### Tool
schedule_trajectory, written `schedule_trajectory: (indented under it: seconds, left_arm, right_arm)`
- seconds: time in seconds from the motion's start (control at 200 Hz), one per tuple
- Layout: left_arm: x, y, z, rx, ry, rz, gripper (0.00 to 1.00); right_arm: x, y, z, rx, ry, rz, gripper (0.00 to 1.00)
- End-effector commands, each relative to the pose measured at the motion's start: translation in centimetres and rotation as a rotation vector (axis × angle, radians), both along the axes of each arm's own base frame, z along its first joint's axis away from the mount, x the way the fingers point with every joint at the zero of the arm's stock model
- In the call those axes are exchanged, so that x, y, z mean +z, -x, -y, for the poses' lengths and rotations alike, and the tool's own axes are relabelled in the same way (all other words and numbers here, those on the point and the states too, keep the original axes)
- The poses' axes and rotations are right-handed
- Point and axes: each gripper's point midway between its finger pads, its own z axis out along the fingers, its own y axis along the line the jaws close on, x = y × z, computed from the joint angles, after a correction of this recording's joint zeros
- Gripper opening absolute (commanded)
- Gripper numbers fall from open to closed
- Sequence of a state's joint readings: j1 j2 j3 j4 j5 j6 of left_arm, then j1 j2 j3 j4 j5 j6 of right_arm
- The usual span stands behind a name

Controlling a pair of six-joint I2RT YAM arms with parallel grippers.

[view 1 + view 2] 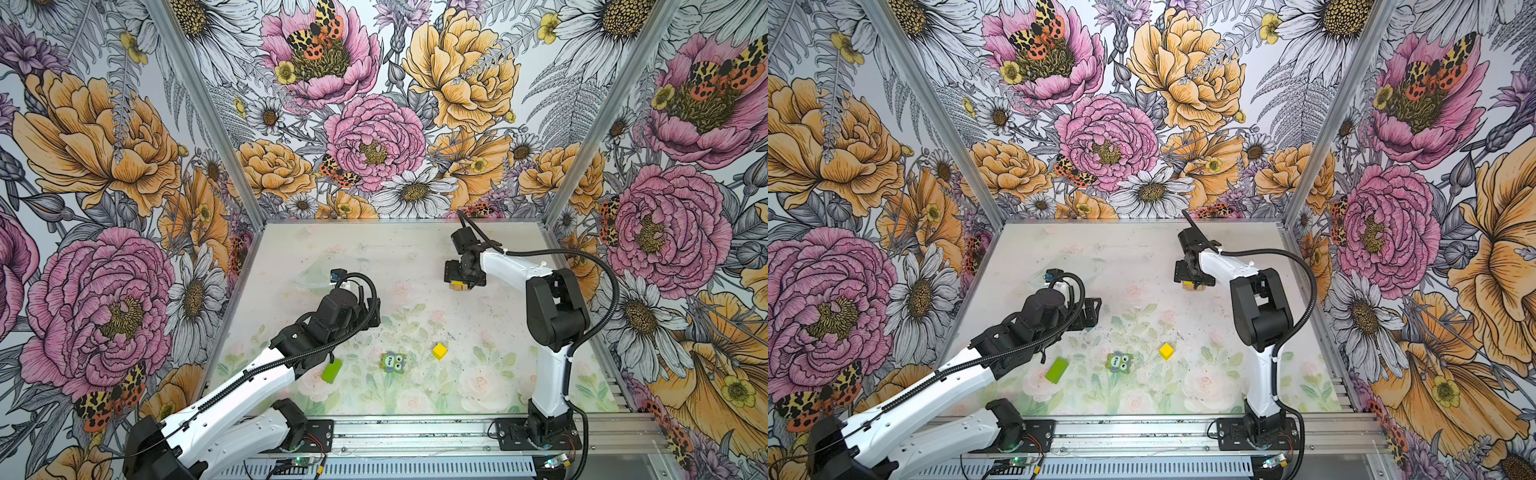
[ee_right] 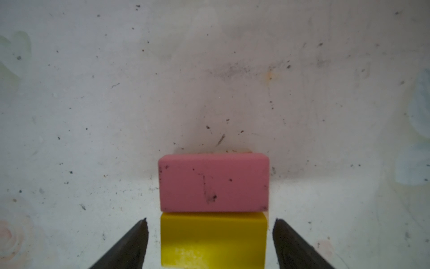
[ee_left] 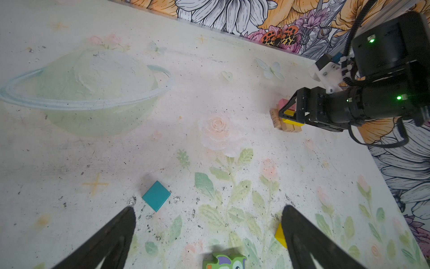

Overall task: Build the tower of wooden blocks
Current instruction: 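Lift the right gripper off the stack toward the small yellow cube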

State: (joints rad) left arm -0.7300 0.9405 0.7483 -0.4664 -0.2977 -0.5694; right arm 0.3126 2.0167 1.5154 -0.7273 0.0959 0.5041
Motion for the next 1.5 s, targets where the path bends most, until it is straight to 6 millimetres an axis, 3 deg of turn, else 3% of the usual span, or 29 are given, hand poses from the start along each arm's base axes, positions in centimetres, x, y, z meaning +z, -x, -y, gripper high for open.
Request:
schedule_trajectory:
  seconds: [0.0,0.24,0.385,0.726,0.956,1.161,1.491]
  left_arm:
    - [2.0,-0.3,0.4,-0.019,0.034,0.044,0.99]
    - [2.7,0.5,0.5,-0.028,0.045,0.067,0.99]
    - [2.6,1.8,0.8,-0.037,0.066,0.073,0.99]
    - [0.6,6.2,1.6,-0.062,0.103,0.058,0.99]
    - [-1.3,8.0,1.9,-0.073,0.079,0.041,0.99]
    - [-2.9,8.4,1.8,-0.063,0.074,0.005,0.99]
    - [-5.8,9.2,3.7,-0.073,0.005,-0.109,0.99]
  right_arm:
    - [3.3,-0.2,0.0,0.008,-0.021,0.072,0.87]
    - [8.3,1.8,0.3,0.017,-0.057,0.153,0.88]
    - [9.7,4.5,0.6,0.024,-0.059,0.166,0.88]
    - [7.8,12.9,-0.7,0.071,-0.047,0.124,0.86]
    - [7.4,16.4,-2.1,0.126,-0.067,0.124,0.85]
    - [7.0,17.9,-2.7,0.159,-0.068,0.122,0.85]
    - [8.4,17.5,-2.3,0.154,-0.062,0.163,0.92]
